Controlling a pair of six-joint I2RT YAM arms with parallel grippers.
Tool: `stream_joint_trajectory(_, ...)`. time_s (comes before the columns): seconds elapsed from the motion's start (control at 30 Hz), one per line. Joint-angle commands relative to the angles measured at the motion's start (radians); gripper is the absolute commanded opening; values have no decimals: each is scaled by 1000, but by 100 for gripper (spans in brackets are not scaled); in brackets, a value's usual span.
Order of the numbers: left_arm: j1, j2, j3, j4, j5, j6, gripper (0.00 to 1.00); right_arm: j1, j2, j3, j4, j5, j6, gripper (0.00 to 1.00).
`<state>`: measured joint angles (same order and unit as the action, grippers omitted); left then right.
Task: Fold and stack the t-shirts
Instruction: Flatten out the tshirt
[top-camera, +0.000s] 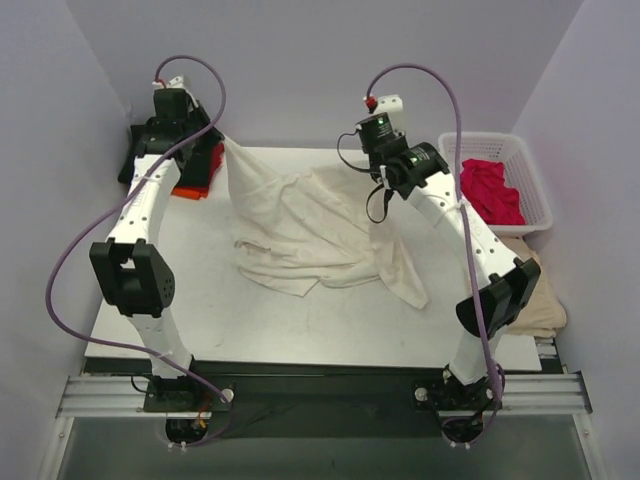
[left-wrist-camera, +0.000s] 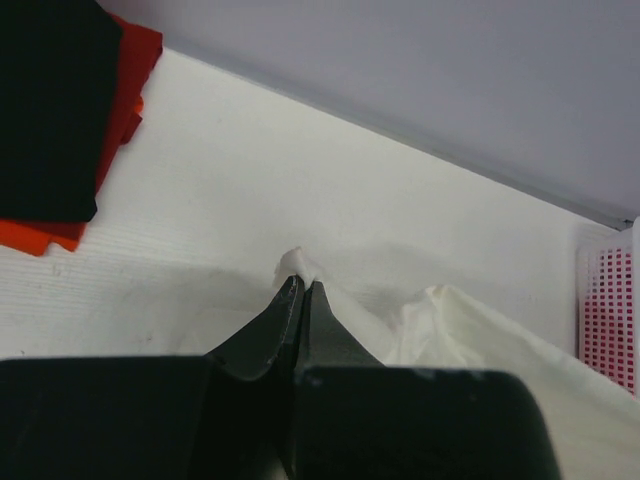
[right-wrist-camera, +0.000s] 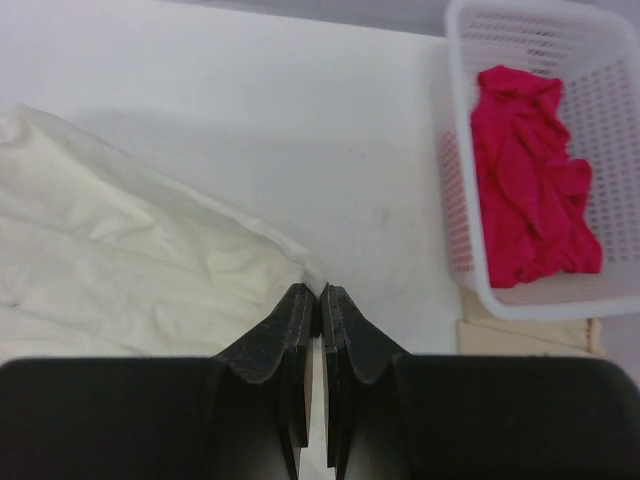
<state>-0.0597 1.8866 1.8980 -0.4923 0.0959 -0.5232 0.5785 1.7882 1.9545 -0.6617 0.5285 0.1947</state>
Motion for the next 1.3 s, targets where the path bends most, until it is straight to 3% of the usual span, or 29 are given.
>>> stream_joint_trajectory(0.0,26,-84,121,-66,-65,49,0,-51,-98,35,-36,159,-61,0)
stream_joint_trajectory(0.3,93,-112,390,-190,-87,66,0,-193,-196,208,-35,225,-150,0)
stream_joint_trajectory(0.47,161,-106,596,-242,-27,52,0,-198,-243,271,-19,217,-179,0)
stream_joint_trajectory(0.73,228,-264,507,-91,146,-8,0,-171,-459,110,63,12,-182,0)
stream_joint_trajectory(1.0,248,-340,598,-126,189,25,0,-8,-582,44,100,70,-293,0)
stream_joint_trajectory(1.27,282,-386,655,-137,173,34,0,14,-638,26,166,59,-305,0)
